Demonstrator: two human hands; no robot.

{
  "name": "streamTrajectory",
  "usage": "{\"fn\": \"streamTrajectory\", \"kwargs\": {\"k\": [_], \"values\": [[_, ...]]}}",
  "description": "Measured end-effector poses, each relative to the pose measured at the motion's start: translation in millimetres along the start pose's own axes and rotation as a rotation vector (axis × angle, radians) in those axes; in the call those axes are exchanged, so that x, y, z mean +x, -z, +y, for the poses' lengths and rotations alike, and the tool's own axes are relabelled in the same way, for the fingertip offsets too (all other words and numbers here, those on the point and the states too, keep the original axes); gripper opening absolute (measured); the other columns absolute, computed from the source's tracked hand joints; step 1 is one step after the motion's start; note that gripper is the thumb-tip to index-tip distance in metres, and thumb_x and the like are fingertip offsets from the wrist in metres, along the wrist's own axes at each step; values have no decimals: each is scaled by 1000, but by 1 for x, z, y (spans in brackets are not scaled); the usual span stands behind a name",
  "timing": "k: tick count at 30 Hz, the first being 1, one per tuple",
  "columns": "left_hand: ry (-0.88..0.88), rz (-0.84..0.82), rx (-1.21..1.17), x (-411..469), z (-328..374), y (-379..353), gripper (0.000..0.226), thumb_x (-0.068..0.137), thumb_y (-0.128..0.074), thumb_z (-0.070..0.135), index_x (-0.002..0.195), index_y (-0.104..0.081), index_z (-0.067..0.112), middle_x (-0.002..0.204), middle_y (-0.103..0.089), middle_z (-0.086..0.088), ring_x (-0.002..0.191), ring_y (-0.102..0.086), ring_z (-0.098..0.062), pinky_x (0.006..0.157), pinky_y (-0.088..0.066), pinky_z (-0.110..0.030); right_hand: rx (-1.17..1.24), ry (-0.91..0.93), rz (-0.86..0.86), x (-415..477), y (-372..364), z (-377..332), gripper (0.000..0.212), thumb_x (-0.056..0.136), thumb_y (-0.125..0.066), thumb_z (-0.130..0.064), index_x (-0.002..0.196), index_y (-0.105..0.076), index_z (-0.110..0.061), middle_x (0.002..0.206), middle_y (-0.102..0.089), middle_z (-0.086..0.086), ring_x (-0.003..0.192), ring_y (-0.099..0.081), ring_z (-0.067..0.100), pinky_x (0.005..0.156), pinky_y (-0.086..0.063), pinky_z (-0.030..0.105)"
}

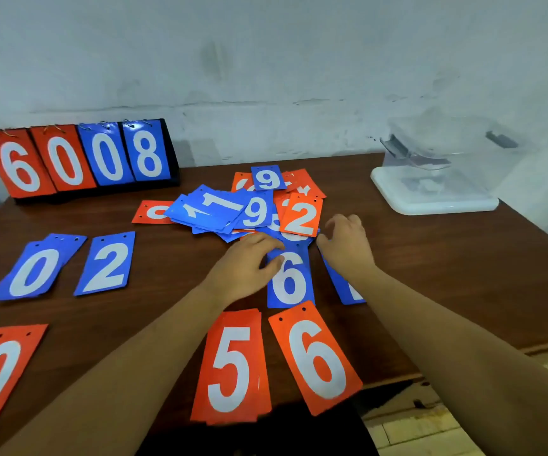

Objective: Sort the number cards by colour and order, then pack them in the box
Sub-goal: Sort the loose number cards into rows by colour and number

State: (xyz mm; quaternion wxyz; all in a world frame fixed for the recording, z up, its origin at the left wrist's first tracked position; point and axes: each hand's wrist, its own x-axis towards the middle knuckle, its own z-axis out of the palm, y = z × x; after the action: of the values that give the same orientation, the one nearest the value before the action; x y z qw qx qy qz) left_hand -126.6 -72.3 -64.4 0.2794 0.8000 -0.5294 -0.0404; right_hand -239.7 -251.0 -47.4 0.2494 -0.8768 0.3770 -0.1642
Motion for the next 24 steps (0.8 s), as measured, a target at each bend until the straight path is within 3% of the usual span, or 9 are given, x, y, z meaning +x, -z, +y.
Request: {"fn": "streamTrajectory", "kwargs": {"k": [3,6,9,11,15,19,22,24], "values": [[56,134,17,19,-19,9,22,96,-55,22,116,-64,17,118,-59,2,113,-52,-12,96,-44,-30,4,92,-28,25,-18,-22,30,91,-59,-24,118,-58,-10,125,-48,9,110,-54,24,89,-47,33],[264,289,163,42,-51,22,29,91,-61,19,119,-61,11,123,-56,-8,118,-50,-23,99,-44,-38,-24,208,-86,47,-38,-42,31,93,-59,-26,118,-57,-8,127,-48,9,108,-54,24,86,-46,32],[454,127,253,58,-81,30,62,89,-66,37,141,-45,12,147,-42,-9,136,-38,-26,109,-36,-42,-81,366,-132,64,-58,-59,41,92,-60,-27,128,-54,-9,135,-47,9,119,-50,23,95,-44,33],[496,6,267,63,-94,30,72,88,-64,47,147,-38,15,153,-38,-6,141,-34,-24,113,-31,-43,-134,443,-200,72,-71,-67,52,91,-61,-34,137,-48,-13,143,-45,7,129,-44,24,105,-40,35],[400,27,329,63,-107,28,52,89,-63,44,133,-57,17,134,-58,-4,126,-50,-23,106,-40,-42,-280,505,-240,82,-90,-73,58,90,-59,-46,140,-46,-20,143,-49,4,130,-43,26,108,-37,41],[202,136,421,54,-103,34,24,92,-55,31,94,-73,16,97,-71,-4,92,-63,-22,75,-50,-36,-308,536,-151,85,-95,-68,40,94,-55,-39,130,-56,-22,129,-59,3,119,-50,26,101,-41,42],[37,357,458,45,-101,44,13,88,-66,21,88,-76,13,95,-60,-7,89,-56,-24,68,-48,-35,-157,487,-137,83,-91,-65,32,94,-52,-29,123,-60,-17,119,-65,5,111,-57,25,97,-46,44],[33,484,435,35,-96,53,13,89,-66,21,94,-77,14,79,-58,-5,73,-56,-24,58,-46,-34,49,394,-113,81,-85,-69,30,96,-48,-22,122,-61,-13,114,-67,7,103,-62,25,90,-51,43]]}}
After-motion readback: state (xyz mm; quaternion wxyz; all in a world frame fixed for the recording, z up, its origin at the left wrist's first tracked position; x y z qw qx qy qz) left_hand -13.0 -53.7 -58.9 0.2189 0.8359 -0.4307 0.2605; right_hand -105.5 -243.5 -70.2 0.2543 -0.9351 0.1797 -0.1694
